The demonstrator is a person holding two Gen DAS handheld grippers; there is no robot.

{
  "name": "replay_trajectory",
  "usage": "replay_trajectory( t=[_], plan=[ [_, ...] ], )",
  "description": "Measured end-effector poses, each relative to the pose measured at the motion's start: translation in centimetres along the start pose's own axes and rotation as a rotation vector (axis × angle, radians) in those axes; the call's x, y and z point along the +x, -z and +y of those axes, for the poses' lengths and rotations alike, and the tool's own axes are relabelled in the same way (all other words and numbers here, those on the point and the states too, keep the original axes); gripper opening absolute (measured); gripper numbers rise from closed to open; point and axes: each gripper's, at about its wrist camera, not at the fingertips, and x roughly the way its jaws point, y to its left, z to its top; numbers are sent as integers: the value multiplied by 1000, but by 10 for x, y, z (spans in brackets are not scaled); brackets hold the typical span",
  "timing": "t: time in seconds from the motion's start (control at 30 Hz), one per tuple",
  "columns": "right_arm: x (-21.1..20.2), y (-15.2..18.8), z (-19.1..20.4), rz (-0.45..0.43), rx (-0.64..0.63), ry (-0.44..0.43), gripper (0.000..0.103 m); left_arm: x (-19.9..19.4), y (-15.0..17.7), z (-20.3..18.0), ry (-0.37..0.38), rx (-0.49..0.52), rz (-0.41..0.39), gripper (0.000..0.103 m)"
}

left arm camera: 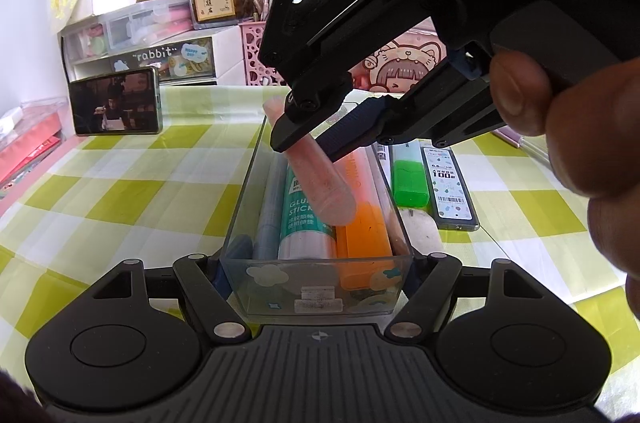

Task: Organize stationery
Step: 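Lower the pink highlighter into the clear box and release it, then grasp the lavender ballpoint pen with the right tool and lift it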

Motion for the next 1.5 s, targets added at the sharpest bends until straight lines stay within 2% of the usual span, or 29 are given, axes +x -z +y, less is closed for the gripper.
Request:
replay_trajectory(
  t=[0.63, 0.73, 0.9, 1.07, 1.17, 1.4, 1.5],
  plan=[
    [8, 6, 4, 34, -17, -56, 33, 0, 0, 0, 2, 0, 0, 73],
    [-2, 6, -2, -9, 4, -87, 33, 0, -1, -1, 1, 0, 0, 73],
    [-30, 2, -18, -106, 36, -85, 33, 0, -1, -1, 1, -2, 0, 73],
    [-48, 0, -48, -171, 92, -10, 33, 0, -1, -3, 0, -4, 0, 73],
    [-49, 2, -66, -171, 127, 42, 33, 0, -1, -3, 0, -4, 0, 73],
    [-44, 11, -79, -137, 138, 32, 33, 0, -1, -4, -1, -8, 1, 73],
    [-46, 9, -83, -159, 143, 79, 33, -3, 0, 1, -4, -19, 0, 73]
  ],
)
